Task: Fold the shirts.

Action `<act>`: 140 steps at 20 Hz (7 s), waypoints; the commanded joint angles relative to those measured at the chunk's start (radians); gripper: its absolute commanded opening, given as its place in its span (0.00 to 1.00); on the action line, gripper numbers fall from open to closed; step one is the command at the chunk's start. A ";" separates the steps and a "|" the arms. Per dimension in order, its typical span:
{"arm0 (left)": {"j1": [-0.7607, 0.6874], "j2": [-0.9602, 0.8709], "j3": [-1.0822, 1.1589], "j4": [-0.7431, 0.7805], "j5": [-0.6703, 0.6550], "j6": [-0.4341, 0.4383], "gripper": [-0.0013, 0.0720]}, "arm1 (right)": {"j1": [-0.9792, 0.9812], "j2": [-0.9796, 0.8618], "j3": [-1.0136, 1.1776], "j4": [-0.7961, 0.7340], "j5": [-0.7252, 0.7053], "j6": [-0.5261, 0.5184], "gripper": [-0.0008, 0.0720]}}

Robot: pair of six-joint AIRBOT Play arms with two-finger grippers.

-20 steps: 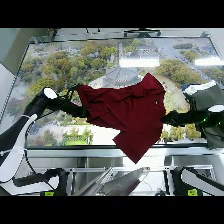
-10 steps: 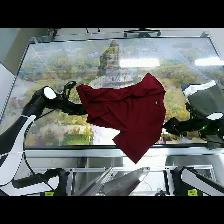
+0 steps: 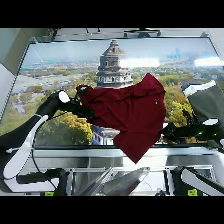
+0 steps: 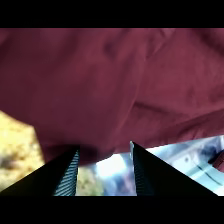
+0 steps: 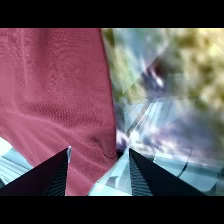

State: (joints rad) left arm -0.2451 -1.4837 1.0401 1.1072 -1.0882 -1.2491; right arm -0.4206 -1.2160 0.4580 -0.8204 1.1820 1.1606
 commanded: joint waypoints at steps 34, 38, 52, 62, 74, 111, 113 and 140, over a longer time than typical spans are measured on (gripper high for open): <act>0.948 0.690 0.554 -0.909 -0.154 0.169 0.05 | -0.261 0.368 1.241 0.735 0.114 -0.165 0.04; 0.616 0.543 0.382 -0.620 -0.069 0.187 0.05 | 0.031 0.194 1.221 0.454 0.080 -0.165 0.04; 0.354 -0.368 0.608 -0.316 0.240 0.186 0.06 | 0.381 -0.564 1.197 0.007 -0.348 0.004 0.04; 0.527 -0.348 0.793 -0.314 -0.304 0.089 0.02 | 0.234 -0.440 1.199 -0.018 0.043 -0.012 0.41; 0.761 0.017 -0.051 -0.187 -0.298 0.213 0.48 | 0.023 -0.190 0.505 -0.059 0.053 -0.145 0.41; 0.532 -0.219 0.018 -0.054 -0.479 0.278 0.02 | 0.024 -0.193 0.477 0.037 -0.006 -0.163 0.61; 0.492 -0.219 0.018 -0.051 -0.465 0.275 0.02 | 0.024 -0.193 0.477 0.035 -0.005 -0.163 0.61; 0.582 -0.053 0.018 -0.072 -0.393 0.185 0.02 | 0.133 -0.409 0.550 0.219 0.097 -0.233 0.04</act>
State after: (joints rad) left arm 0.3359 -1.5665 1.0569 1.0443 -1.4876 -1.0550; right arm -0.2817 -1.6547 0.9791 -0.7082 1.1778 0.9550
